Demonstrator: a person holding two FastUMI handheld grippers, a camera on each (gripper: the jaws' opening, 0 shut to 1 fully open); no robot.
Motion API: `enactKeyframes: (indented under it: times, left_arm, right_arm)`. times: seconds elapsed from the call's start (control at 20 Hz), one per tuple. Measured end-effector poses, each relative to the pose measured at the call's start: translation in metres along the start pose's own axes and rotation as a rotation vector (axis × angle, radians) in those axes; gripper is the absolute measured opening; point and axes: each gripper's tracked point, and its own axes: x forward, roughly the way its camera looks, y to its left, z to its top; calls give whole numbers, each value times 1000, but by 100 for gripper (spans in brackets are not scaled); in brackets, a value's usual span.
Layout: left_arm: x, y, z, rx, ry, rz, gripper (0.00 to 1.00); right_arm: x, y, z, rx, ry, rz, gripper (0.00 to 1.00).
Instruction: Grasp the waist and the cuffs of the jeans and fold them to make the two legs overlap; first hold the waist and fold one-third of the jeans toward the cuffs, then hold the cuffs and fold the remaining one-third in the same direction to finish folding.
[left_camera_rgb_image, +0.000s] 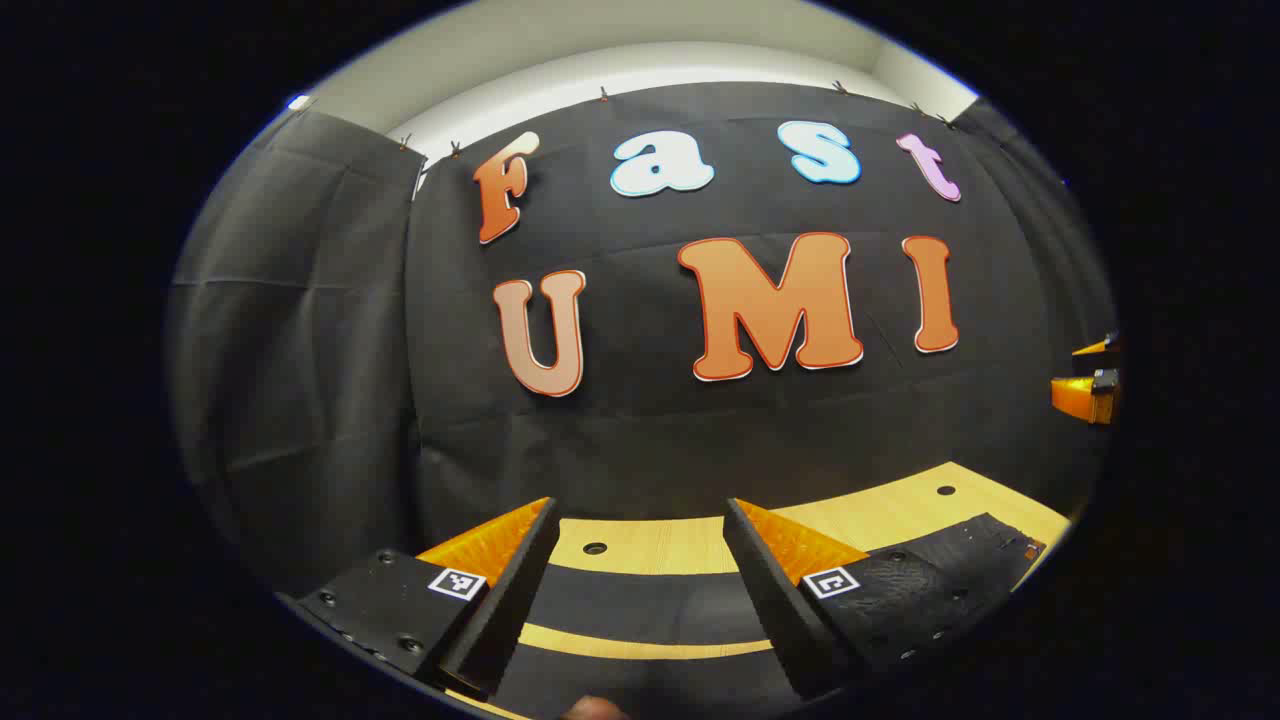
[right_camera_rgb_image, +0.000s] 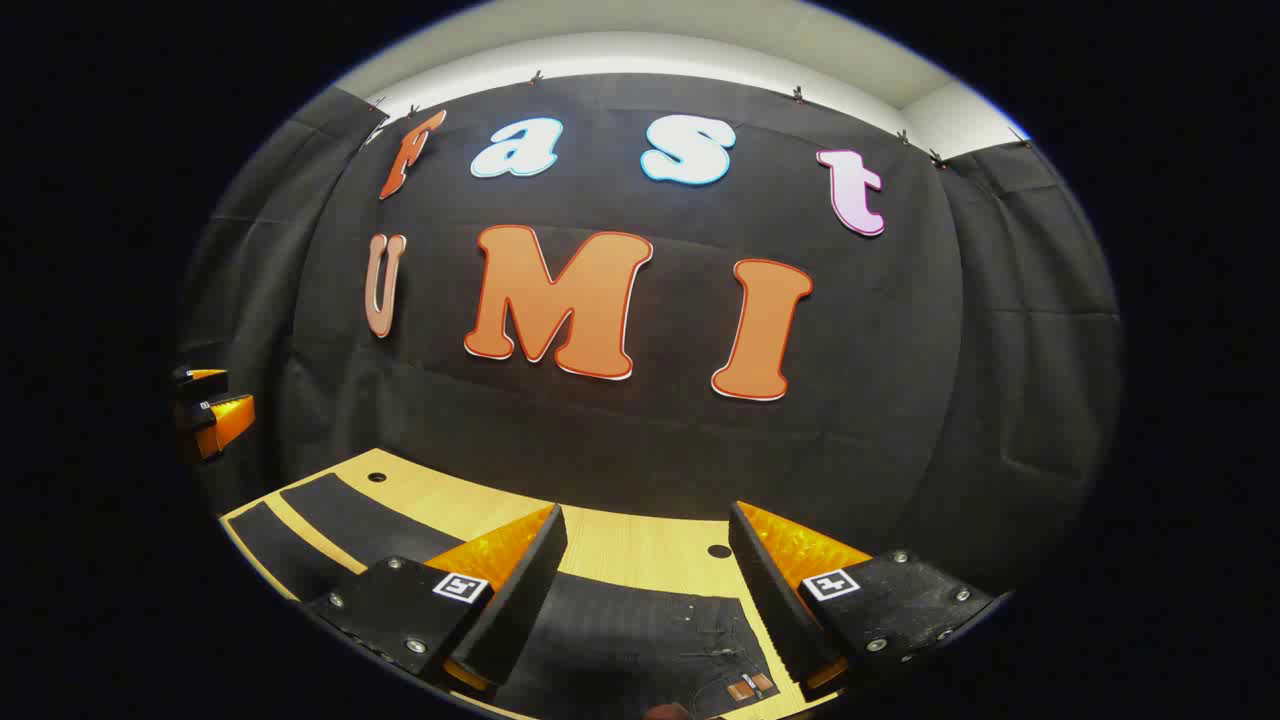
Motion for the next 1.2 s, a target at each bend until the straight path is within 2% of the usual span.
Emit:
enactKeyframes:
  times: [0.25,0.55,0.7,0.9,1.2]
  left_arm:
    - [5,-13,-8,-5,2,-34,100]
    - [3,-31,4,58,-82,-55,100]
    - [7,-38,-2,44,-74,-74,98]
    - [13,-23,-17,-16,-27,-39,98]
    - [20,42,-55,-26,82,66,99]
  right_arm:
    - [0,6,-7,47,29,16,98]
    - [-5,7,-6,33,-5,-49,98]
    - [-6,11,-1,33,-27,-55,98]
    - [-7,5,-18,40,17,-68,98]
    - [-9,-18,-58,54,140,-122,99]
